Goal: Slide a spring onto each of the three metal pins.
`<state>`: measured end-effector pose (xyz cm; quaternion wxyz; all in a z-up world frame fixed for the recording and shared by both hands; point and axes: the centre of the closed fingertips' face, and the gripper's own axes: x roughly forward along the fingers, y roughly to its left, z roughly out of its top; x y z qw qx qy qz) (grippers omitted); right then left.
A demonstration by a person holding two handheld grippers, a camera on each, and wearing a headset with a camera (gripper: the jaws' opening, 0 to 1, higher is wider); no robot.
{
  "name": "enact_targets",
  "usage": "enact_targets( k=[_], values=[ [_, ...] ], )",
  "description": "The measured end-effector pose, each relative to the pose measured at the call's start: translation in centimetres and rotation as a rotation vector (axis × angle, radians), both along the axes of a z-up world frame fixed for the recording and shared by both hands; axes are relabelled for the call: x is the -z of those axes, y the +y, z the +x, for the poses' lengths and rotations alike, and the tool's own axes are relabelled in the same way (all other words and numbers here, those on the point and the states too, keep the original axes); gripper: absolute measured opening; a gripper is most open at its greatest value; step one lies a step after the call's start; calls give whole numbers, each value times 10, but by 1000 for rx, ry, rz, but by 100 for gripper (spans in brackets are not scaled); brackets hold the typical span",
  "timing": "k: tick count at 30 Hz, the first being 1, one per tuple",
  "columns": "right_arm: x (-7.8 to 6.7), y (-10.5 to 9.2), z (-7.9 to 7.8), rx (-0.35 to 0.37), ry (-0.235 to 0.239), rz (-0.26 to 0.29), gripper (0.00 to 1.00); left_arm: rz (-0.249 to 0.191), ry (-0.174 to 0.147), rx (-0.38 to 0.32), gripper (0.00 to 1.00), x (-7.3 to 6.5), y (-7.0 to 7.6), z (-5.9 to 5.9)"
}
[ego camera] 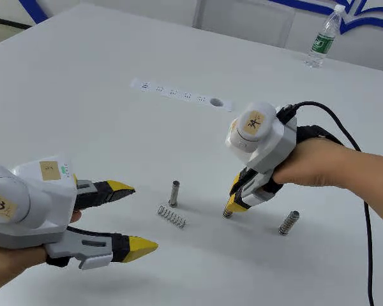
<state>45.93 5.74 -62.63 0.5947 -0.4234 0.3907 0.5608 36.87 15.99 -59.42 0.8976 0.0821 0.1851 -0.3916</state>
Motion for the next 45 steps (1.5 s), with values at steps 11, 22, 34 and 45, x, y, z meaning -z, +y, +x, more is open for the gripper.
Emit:
enact_targets(
  k=[11, 22, 34, 45],
  values=[
    [-28, 26, -17, -22, -25, 80, 19, 12, -7, 12, 61, -3, -2, -1],
    [-4, 56, -43, -35, 37, 93, 18, 20, -12, 3, 61, -6, 3, -5],
    [25, 70, -46, 39, 76, 102, 17, 16, -1, -2, 60, -2, 3, -6],
    [40, 71, -48, 59, 74, 81, 15, 16, 5, -1, 60, 1, 2, -5]
  ],
)
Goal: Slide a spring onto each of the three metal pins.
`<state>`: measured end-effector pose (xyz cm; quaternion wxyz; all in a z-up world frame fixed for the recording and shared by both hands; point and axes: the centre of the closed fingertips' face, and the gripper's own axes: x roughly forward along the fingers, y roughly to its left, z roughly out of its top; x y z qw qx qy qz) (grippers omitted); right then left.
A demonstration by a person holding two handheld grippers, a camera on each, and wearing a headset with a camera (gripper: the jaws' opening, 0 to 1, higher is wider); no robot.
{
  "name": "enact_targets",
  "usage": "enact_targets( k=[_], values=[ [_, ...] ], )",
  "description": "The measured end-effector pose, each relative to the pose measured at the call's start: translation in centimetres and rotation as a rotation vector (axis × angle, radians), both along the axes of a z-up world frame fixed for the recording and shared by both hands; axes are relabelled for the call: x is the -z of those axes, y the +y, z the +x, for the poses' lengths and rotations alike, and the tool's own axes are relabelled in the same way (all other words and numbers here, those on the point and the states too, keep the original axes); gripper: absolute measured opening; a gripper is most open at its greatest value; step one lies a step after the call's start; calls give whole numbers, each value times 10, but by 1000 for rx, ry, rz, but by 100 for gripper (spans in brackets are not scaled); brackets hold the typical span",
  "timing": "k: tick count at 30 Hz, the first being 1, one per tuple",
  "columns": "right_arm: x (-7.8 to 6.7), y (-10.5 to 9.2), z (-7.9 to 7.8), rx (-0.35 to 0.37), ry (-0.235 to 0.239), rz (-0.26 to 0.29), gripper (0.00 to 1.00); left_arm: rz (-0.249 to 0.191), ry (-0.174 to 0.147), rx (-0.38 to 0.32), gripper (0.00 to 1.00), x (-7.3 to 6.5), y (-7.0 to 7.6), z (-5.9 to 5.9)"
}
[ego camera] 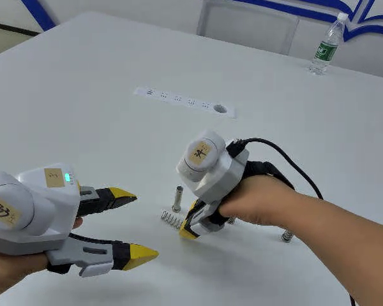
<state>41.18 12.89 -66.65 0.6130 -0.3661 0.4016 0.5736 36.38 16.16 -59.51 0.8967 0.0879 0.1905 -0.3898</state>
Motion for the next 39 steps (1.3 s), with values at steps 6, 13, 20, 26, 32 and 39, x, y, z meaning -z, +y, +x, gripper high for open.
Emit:
enact_targets(
  k=[6, 13, 20, 26, 32, 39],
  values=[
    [4, 2, 2, 0, -15, -11, 13, 1, 1, -3, 60, 1, 1, -1],
    [2, -2, -4, -20, -5, -23, 12, 6, 1, 0, 59, 1, 2, -1],
    [-16, -13, -14, -53, -4, -17, 12, 15, 4, 28, 58, 2, -6, -2],
    [-41, -25, -18, -81, -27, 7, 12, 24, -2, 61, 58, -1, -16, 0],
    [-58, -36, -26, -117, -51, 11, 12, 25, -13, 110, 56, -6, -32, 1],
    [-70, -40, -40, -171, -42, 6, 12, 30, -28, 160, 48, -8, -44, 0]
  ],
)
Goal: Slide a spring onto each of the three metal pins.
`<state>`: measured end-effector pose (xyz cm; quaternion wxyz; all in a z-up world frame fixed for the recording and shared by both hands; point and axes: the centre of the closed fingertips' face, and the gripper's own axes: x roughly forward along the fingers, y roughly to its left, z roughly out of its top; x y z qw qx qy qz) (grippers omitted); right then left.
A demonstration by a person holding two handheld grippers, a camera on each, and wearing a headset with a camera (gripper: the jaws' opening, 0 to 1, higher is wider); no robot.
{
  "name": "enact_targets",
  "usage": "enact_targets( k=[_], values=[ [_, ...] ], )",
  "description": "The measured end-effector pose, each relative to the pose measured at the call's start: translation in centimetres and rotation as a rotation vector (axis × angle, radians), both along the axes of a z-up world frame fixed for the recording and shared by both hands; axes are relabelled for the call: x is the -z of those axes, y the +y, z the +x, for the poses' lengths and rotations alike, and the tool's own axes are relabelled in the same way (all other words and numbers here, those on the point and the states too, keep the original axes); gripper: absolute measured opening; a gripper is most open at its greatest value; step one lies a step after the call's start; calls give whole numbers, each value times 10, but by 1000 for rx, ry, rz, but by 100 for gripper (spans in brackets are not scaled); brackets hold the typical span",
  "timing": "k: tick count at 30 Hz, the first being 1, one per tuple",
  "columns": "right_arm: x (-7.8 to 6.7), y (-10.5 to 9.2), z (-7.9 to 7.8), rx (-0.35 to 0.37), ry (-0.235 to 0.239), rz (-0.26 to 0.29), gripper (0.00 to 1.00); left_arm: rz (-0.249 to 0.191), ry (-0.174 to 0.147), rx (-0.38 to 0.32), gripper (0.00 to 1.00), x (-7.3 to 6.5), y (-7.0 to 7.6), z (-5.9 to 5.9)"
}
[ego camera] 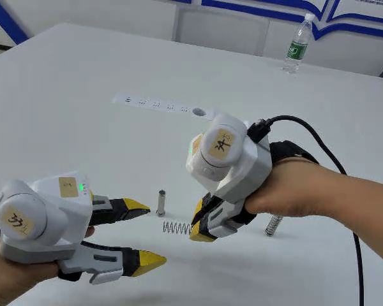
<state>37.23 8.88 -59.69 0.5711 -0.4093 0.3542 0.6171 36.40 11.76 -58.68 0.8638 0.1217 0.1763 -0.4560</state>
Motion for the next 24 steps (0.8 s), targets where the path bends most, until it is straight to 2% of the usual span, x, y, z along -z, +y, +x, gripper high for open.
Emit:
enact_targets(
  k=[8, 20, 24],
  values=[
    [-6, 0, -11, -58, -1, -22, 12, 2, -18, 60, 34, -3, -10, -4],
    [-7, 2, -19, -93, 1, -36, 12, 12, -44, 111, 13, -4, -17, -9],
    [-6, 2, -18, -100, -5, -34, 12, 17, -46, 112, 12, -3, -17, -9]
  ],
)
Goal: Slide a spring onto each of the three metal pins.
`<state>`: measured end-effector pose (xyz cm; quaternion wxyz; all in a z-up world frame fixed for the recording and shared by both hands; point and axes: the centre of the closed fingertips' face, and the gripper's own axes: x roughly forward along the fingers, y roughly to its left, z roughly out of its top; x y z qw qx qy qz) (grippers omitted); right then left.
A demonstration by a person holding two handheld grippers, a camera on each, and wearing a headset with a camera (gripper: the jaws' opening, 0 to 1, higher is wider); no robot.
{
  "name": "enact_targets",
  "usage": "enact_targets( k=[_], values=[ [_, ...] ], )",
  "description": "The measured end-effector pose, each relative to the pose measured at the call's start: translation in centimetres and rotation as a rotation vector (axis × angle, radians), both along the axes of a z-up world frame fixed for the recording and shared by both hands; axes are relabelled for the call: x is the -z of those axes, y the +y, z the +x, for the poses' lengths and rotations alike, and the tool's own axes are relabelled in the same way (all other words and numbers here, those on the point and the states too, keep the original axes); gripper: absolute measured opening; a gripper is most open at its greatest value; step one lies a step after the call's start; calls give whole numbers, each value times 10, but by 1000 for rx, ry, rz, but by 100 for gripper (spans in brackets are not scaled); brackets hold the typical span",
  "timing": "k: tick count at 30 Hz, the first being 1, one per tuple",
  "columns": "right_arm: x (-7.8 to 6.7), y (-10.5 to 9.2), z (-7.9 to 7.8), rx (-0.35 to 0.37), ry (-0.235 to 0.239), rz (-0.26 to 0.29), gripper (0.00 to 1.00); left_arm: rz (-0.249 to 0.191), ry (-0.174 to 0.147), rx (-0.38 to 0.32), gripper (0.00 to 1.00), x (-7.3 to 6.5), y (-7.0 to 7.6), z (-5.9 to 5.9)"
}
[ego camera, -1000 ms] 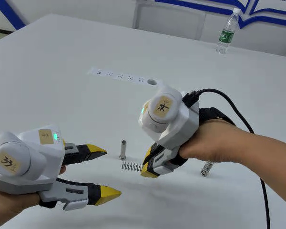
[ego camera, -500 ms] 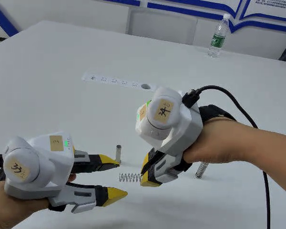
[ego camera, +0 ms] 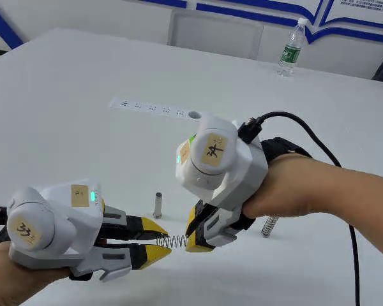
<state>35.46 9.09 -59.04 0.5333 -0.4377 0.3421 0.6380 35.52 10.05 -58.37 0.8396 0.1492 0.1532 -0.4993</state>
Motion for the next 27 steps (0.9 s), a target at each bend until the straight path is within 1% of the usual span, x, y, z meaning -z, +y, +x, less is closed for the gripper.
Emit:
enact_targets(
  k=[2, 6, 8, 12, 19, 24, 27],
  values=[
    [0, 0, 0, -2, 0, 2, 12, -5, 8, 6, 12, 0, -1, -1],
    [2, 0, -1, -6, 4, -2, 12, 0, 7, 21, 11, 1, -2, -3],
    [3, -1, -1, -8, 6, -2, 12, -5, 10, 23, 10, 1, -3, -3],
    [5, -1, -2, -11, 16, 0, 13, -32, 12, 28, 10, -3, -4, -5],
    [10, -1, -4, -18, 22, -6, 14, -57, 6, 34, 10, -11, -5, -7],
    [10, -2, -3, -24, 19, -7, 13, -64, 3, 33, 10, -13, -6, -6],
    [9, -2, -3, -23, 18, 0, 13, -63, 10, 32, 10, -11, -6, -6]
  ],
)
